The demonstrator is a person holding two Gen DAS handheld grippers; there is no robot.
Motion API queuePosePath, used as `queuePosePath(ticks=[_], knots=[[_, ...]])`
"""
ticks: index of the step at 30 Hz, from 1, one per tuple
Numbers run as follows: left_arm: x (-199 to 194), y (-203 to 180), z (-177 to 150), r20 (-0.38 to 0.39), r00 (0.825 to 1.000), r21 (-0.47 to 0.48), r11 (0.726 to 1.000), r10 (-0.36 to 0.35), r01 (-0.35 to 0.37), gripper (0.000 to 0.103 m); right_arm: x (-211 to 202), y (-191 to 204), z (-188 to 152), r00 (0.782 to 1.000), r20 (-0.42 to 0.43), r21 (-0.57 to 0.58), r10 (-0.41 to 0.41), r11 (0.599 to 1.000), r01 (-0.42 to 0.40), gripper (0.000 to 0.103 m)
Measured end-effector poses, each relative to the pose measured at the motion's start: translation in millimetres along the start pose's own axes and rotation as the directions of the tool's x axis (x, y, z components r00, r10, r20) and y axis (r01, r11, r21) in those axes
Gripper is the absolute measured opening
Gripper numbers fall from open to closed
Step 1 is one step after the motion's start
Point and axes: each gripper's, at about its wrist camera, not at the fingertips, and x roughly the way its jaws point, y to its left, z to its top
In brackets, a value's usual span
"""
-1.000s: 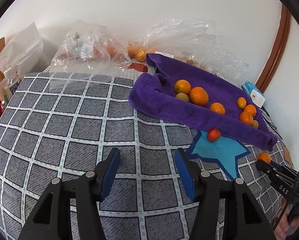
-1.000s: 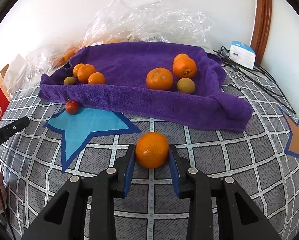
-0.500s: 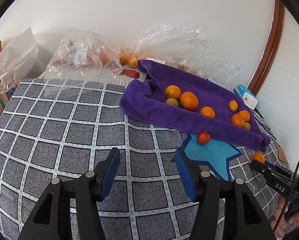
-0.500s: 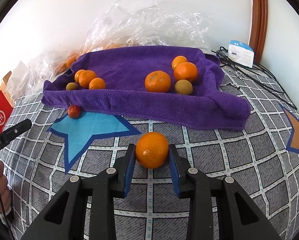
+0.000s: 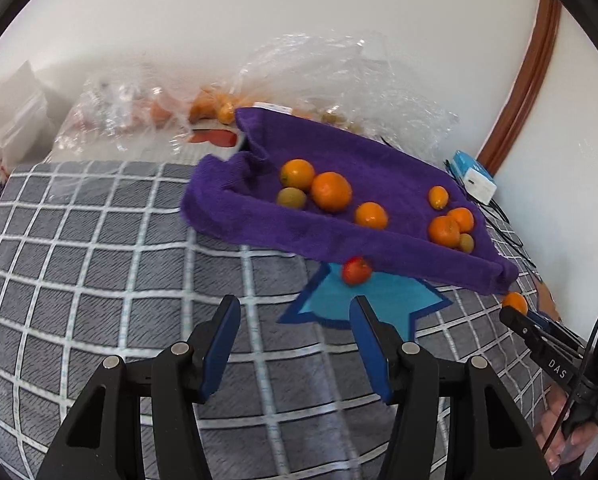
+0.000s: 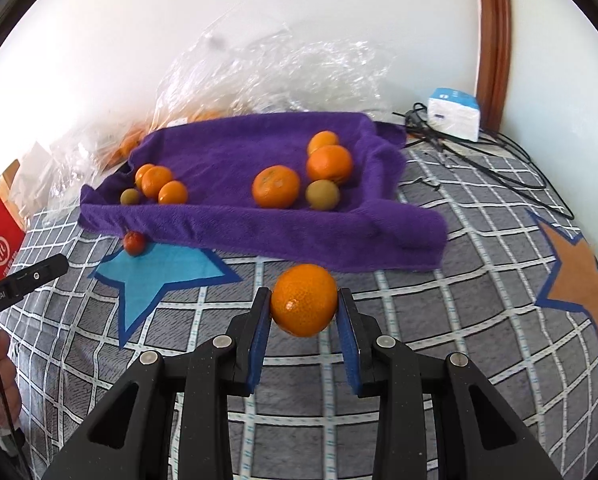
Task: Organize fruits
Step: 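Hold the orange with the right gripper while the left gripper grasps a small red fruit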
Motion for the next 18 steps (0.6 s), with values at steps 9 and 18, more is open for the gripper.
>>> queuePosePath(ticks=[9,18], knots=[[39,-40,12,-0.048,0.999,0.019,1.0,-0.009,0.009,0.055,0,-25,-5,1.0,-0.006,0.004,-0.026,1.0,0.026,0.032],[66,-50,15,-0.089,0.996,0.028,0.999,0.029,-0.027,0.045,5,-35,-11,1.0,-0.006,0.013,0.015,1.0,-0.015,0.032]])
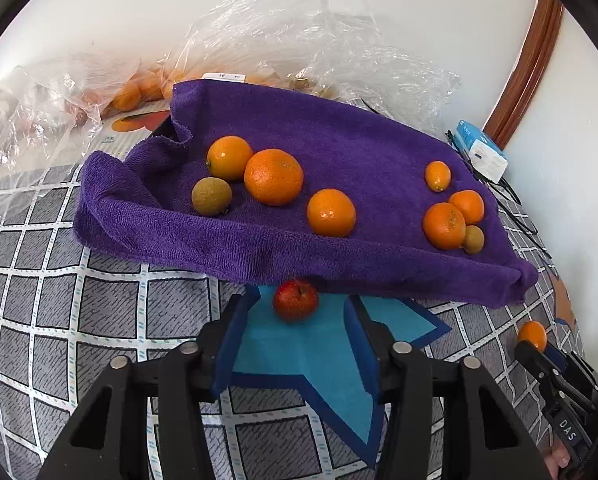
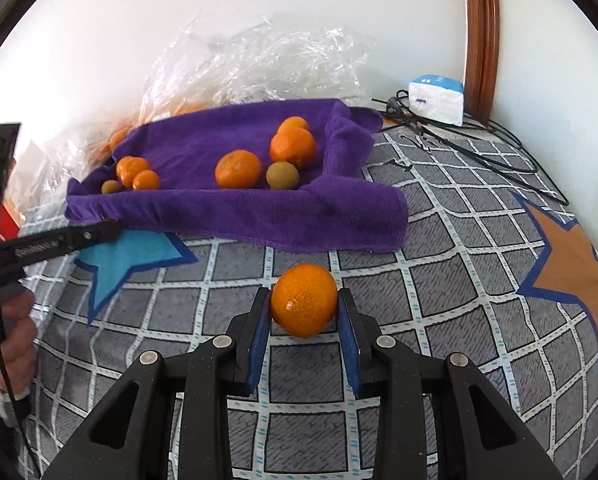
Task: Organize fruits
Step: 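Hold the orange with the right gripper while the left gripper grasps a small red fruit, then carry the orange and red fruit over the purple towel with both grippers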
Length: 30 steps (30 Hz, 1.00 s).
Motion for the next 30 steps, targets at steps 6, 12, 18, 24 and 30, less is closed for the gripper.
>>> queuePosePath(ticks=[6,12,18,24,30], knots=[[5,3,0,0.022,1.0,-0.009,1.0,-0.016,0.017,0.023,2,6,-1,1.0,-0.001,-0.036,0.001,0.999,-0.001,0.032],[-1,15,0,0.039,0.997,-0.062,0.996,-0.066,0.069,0.023,6,12,-2,1.0,-0.021,-0.057,-0.003,0.998,0.002,0.032],[-12,16,-1,0.062,0.997,-0.054,0.997,-0.053,0.057,0.023,7,6,-1,1.0,-0.02,-0.02,-0.002,1.0,0.002,0.032],[-31,20,-4,0.086,0.995,-0.029,0.998,-0.054,0.057,0.023,4,-2,0,1.0,-0.009,0.026,-0.004,1.0,0.004,0.032],[-49,34,-12,0.085,0.996,-0.037,0.999,-0.033,0.036,0.023,2,-6,1,1.0,-0.009,0.065,-0.029,0.997,0.03,0.032]])
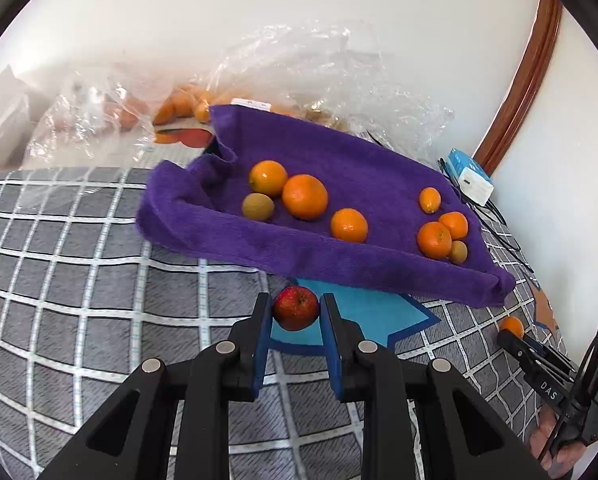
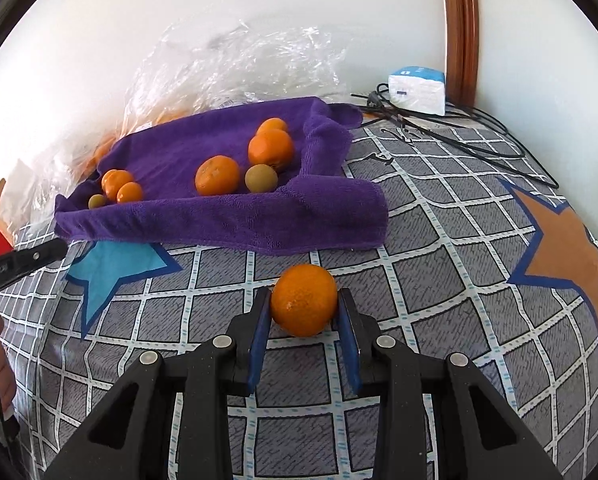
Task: Organize fruits
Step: 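Carry the orange and red fruit over the purple towel with both grippers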
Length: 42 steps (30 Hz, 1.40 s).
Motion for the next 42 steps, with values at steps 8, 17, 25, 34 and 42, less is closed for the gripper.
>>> queuePosePath(ticks=[8,17,25,34,42], knots=[[-34,9,8,0.047,0.999,-0.02,1.0,0.011,-0.01,0.023,-18,11,7,0.999,0.034,0.001,-0.004,1.0,0.004,0.032],[-52,11,11,0.065,0.998,-0.051,0.999,0.012,-0.009,0.023,-32,27,24,0.998,0.058,-0.019,-0.023,1.0,0.024,0.032],[-64,10,21,0.097,0.995,-0.051,0.999,0.024,-0.019,0.023,-41,45,37,0.996,0.083,-0.054,0.012,0.998,-0.007,0.032],[-68,16,36,0.107,0.994,-0.07,0.997,0.036,-0.029,0.023,-47,56,58,0.994,0.105,-0.067,0.024,0.998,-0.017,0.032],[-68,14,55,0.119,0.992,-0.075,0.997,0.029,-0.02,0.023,-45,55,78,0.993,0.118,-0.054,0.023,0.998,-0.017,0.032]])
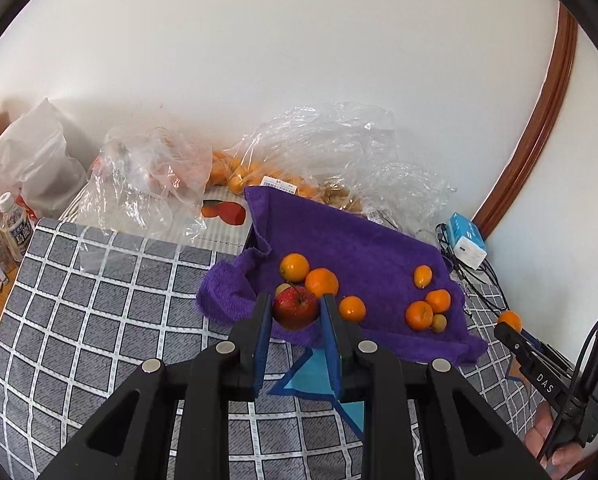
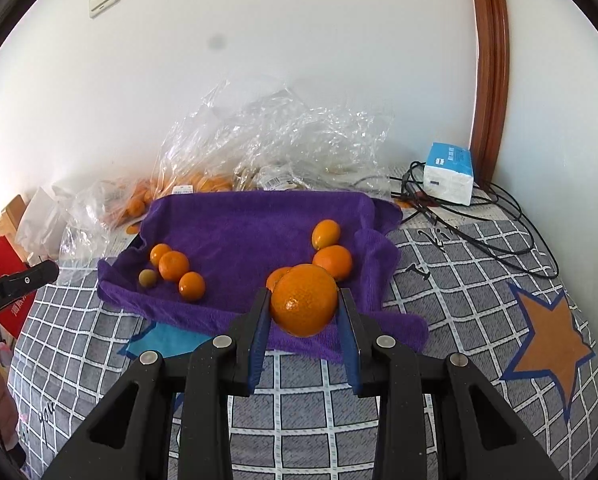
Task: Organize fruits
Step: 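Carry the orange and red fruit over the purple towel with both grippers, then open both grippers to release the fruit onto the towel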
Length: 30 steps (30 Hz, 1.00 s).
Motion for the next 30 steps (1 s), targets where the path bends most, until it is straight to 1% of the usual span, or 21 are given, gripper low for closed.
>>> queuePosePath(ticks=[5,9,14,18,22,27,30], knots=[[3,-3,10,0.011,1.0,0.003,1.0,0.003,-0.003,0.023,9,0,12,1.0,-0.009,-0.002,-0.002,1.0,0.002,0.032],[14,-2,20,0.007,1.0,-0.003,1.0,0.01,-0.01,0.023,19,0,22,1.0,-0.013,-0.009,-0.001,1.0,0.001,0.032],[29,3,31,0.001,1.0,-0.018,1.0,0.02,-0.02,0.023,43,1,36,1.0,-0.028,-0.017,0.002,1.0,-0.002,0.032],[53,10,39,-0.022,0.999,-0.032,0.999,0.029,-0.03,0.023,71,3,44,0.999,-0.047,-0.036,0.004,0.999,-0.006,0.032],[79,13,47,-0.05,0.998,-0.04,0.999,0.028,-0.03,0.023,109,5,50,0.995,-0.101,-0.049,0.006,0.999,-0.011,0.032],[117,6,54,-0.091,0.995,-0.023,0.999,0.031,-0.033,0.023,145,13,49,0.988,-0.155,-0.096,0.006,0.995,-0.022,0.032],[137,0,57,-0.111,0.994,-0.013,1.0,0.023,-0.025,0.023,158,19,45,0.983,-0.181,-0.136,0.004,0.99,-0.029,0.032]])
